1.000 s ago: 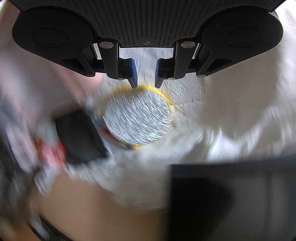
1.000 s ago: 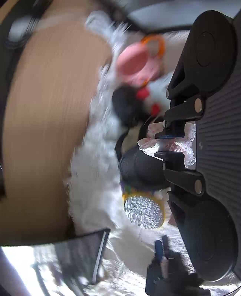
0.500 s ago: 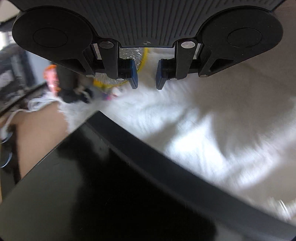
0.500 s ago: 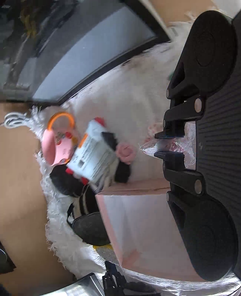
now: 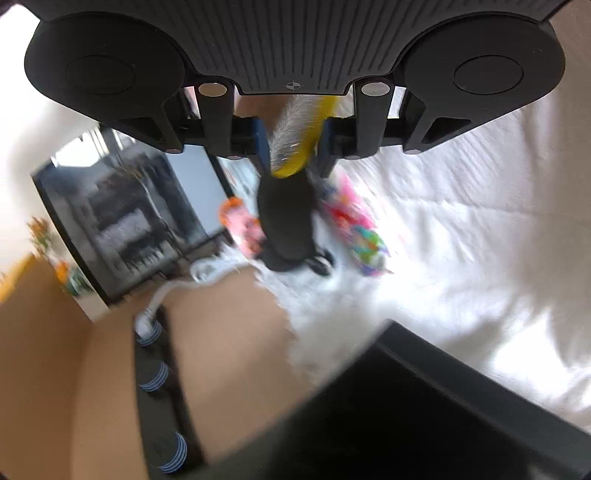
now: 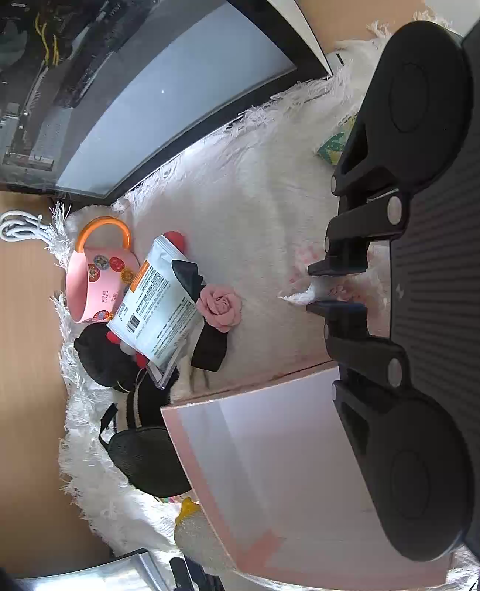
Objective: Organize soft objects
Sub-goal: 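Grasp the yellow glittery round pad edgewise with the left tool and lift, then drop the yellow pad into the pink box with left tool while right tool carries scrunchie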
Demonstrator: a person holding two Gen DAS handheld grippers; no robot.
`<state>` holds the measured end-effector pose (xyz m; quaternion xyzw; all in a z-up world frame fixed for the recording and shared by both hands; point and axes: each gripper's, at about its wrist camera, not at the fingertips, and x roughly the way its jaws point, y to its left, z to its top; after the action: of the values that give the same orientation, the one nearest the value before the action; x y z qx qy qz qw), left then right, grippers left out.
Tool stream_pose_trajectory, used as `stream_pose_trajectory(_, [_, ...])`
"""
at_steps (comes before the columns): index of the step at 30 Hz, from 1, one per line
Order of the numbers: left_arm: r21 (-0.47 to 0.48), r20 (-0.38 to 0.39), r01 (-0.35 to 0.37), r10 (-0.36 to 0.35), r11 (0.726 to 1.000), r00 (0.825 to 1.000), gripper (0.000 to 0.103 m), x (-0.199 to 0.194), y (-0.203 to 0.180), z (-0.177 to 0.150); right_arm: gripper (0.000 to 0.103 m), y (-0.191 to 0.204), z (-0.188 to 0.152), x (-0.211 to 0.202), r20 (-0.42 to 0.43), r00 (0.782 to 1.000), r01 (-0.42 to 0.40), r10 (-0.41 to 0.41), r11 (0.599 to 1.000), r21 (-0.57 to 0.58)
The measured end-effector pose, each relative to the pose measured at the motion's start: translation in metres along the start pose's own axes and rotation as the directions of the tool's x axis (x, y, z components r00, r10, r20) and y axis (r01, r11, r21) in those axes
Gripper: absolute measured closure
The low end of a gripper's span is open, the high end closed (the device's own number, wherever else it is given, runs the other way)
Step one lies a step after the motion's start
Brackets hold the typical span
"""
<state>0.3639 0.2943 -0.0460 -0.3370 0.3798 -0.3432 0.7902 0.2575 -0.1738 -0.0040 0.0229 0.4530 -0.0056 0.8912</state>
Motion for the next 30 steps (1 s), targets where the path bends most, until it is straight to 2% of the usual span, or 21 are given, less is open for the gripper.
stream_pose_trajectory(3, [0.081, -0.107, -0.08, 0.088, 0.993, 0.99, 0.076, 0.012, -0.013, -0.009, 0.088, -0.003, -0.001, -0.001, 0.002, 1.0, -0.013, 0.013, 1.0, 0.007])
stream_pose_trajectory(6, [0.149, -0.179, -0.173, 0.199, 0.974, 0.964, 0.076, 0.032, -0.021, -0.021, 0.088, -0.003, -0.007, -0.005, 0.018, 1.0, -0.014, 0.015, 1.0, -0.019])
stream_pose_trajectory(8, [0.171, -0.143, -0.232, 0.257, 0.958, 0.956, 0.077, 0.042, -0.025, -0.024, 0.088, -0.006, -0.011, -0.007, 0.023, 1.0, -0.02, 0.02, 1.0, -0.02])
stream_pose_trajectory(11, [0.101, -0.085, -0.234, 0.243, 0.967, 0.966, 0.084, 0.047, -0.025, -0.023, 0.088, -0.012, -0.013, -0.008, 0.025, 0.999, -0.027, 0.026, 1.0, 0.007])
stream_pose_trajectory(13, [0.092, -0.034, -0.262, 0.266, 0.961, 0.963, 0.085, 0.044, -0.03, -0.024, 0.088, -0.013, -0.017, -0.015, 0.039, 0.999, -0.034, 0.034, 0.999, 0.004])
stream_pose_trajectory(20, [0.115, 0.105, -0.399, 0.388, 0.91, 0.915, 0.085, 0.031, -0.051, -0.032, 0.087, -0.001, -0.048, -0.033, 0.006, 0.998, -0.059, 0.059, 0.994, -0.089])
stream_pose_trajectory(22, [0.106, 0.15, -0.436, 0.419, 0.893, 0.895, 0.085, 0.015, -0.056, -0.035, 0.087, 0.01, -0.057, -0.036, -0.006, 0.997, -0.073, 0.073, 0.99, -0.118])
stream_pose_trajectory(27, [0.055, 0.235, -0.48, 0.456, 0.876, 0.859, 0.085, -0.04, -0.066, -0.049, 0.087, 0.04, -0.062, -0.037, -0.022, 0.985, -0.172, 0.171, 0.977, -0.129])
stream_pose_trajectory(30, [0.07, 0.251, -0.479, 0.45, 0.875, 0.857, 0.085, -0.065, -0.079, -0.062, 0.09, 0.062, -0.056, -0.03, 0.012, 0.989, -0.142, 0.146, 0.972, -0.186])
